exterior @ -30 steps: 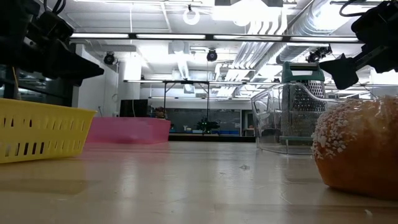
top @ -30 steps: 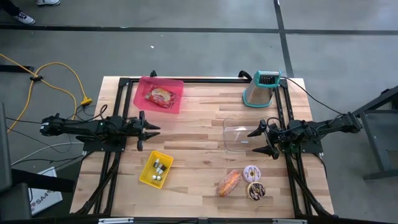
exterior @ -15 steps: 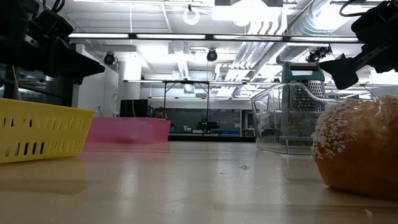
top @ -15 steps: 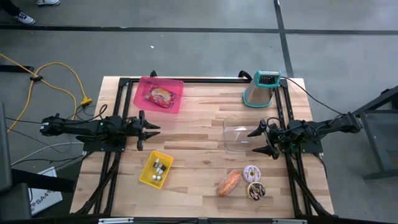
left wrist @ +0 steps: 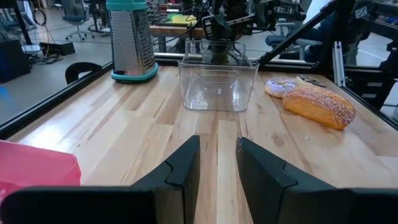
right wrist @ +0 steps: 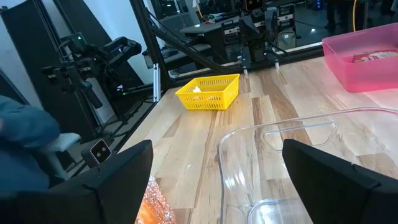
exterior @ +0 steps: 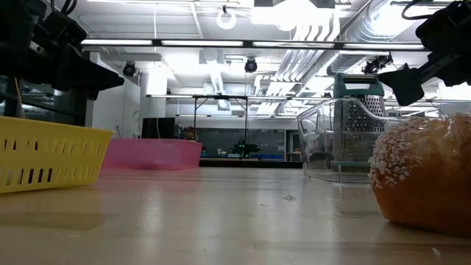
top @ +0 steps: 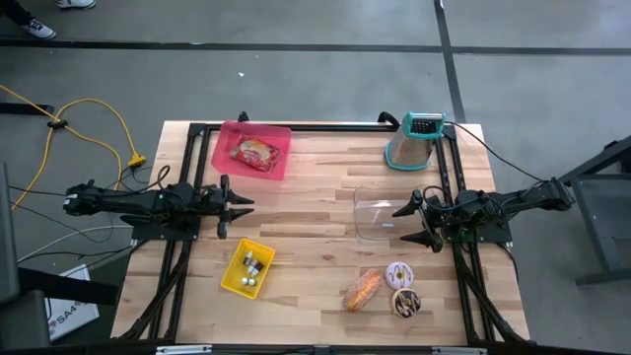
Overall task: Pick & Place Food Item
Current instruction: Put the brown donut into the transparent bin
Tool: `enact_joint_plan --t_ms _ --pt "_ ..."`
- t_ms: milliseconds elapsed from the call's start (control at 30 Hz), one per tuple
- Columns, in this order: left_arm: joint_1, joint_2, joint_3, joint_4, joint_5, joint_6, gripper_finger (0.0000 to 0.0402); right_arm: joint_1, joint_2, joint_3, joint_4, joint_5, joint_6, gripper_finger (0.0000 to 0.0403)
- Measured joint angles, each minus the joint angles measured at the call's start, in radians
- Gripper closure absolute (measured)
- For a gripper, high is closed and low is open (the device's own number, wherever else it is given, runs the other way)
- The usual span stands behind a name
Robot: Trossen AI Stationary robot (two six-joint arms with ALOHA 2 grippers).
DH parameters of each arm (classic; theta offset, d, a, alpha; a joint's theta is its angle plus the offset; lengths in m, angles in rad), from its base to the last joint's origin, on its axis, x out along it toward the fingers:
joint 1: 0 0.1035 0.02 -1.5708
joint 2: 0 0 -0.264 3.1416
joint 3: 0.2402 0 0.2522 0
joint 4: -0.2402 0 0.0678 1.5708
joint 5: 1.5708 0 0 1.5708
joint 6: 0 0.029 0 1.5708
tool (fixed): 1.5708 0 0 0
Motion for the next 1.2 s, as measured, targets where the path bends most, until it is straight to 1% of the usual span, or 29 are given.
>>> enact_joint_plan --t_ms 967,1100,1200 --pt "0.000 0.000 0.000 0.001 -0.003 0.000 0.0302 0.000 0.000 0.000 0.006 0.000 0.000 0.0055" --pt "0.000 0.000 0.000 0.001 -0.003 0.000 0.0302 0.000 0.000 0.000 0.028 0.000 0.000 0.0055" --pt "0.000 0.000 0.000 0.001 -0.003 0.000 0.0302 0.000 0.000 0.003 0.089 0.002 0.000 0.0055"
